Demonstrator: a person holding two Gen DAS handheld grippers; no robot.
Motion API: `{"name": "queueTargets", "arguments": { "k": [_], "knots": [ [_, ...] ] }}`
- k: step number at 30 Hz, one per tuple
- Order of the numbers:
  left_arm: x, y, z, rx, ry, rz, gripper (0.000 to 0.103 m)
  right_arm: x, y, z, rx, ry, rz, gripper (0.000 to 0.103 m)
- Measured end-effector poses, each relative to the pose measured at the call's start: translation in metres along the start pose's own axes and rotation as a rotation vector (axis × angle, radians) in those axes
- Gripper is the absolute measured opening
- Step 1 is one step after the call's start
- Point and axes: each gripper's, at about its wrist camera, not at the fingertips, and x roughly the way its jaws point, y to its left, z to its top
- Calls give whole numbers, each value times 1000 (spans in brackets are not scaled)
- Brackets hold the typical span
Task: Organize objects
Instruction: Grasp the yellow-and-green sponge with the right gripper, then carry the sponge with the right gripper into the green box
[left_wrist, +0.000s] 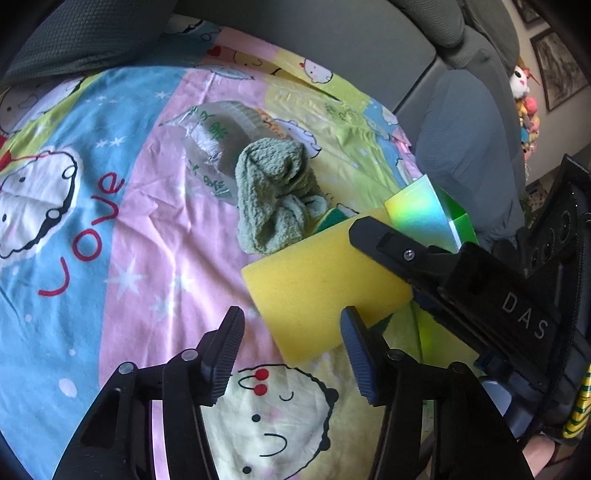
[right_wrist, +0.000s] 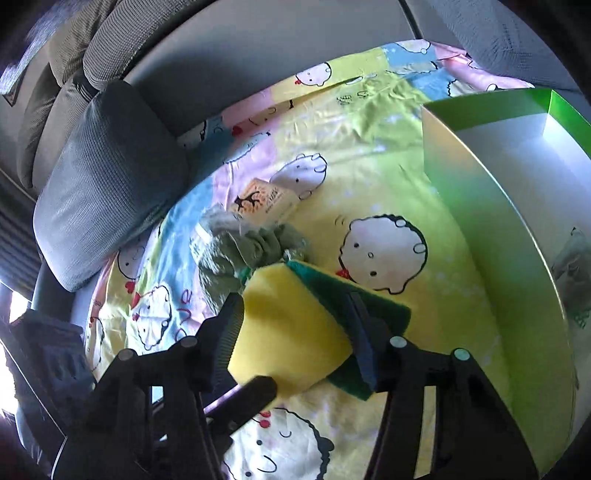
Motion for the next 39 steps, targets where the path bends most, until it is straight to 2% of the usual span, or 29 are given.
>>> {"name": "queueTargets", "arguments": {
  "k": [3, 11, 19, 23, 30, 39],
  "knots": [
    [-9, -9, -2, 21, -36, 5, 52, -5, 0, -3, 1, -5, 33, 48],
    [-44, -41, -10, 148, -196, 19, 52, -30, 4, -9, -25, -66, 55, 48],
    [-71, -71, -14, 259, -326, 18, 52, -74, 5, -11, -34, -187, 115, 48],
    [-78, -90, -16, 317, -371, -9, 52, -97, 2, -13, -30, -262, 127, 49],
    [-84, -128, -24, 441, -412, -41, 52, -133, -15, -16, 7, -385, 134, 49],
    [-62, -176, -29, 576, -372, -59, 52, -155, -58, -22, 130, -457, 129, 49]
  ]
}}
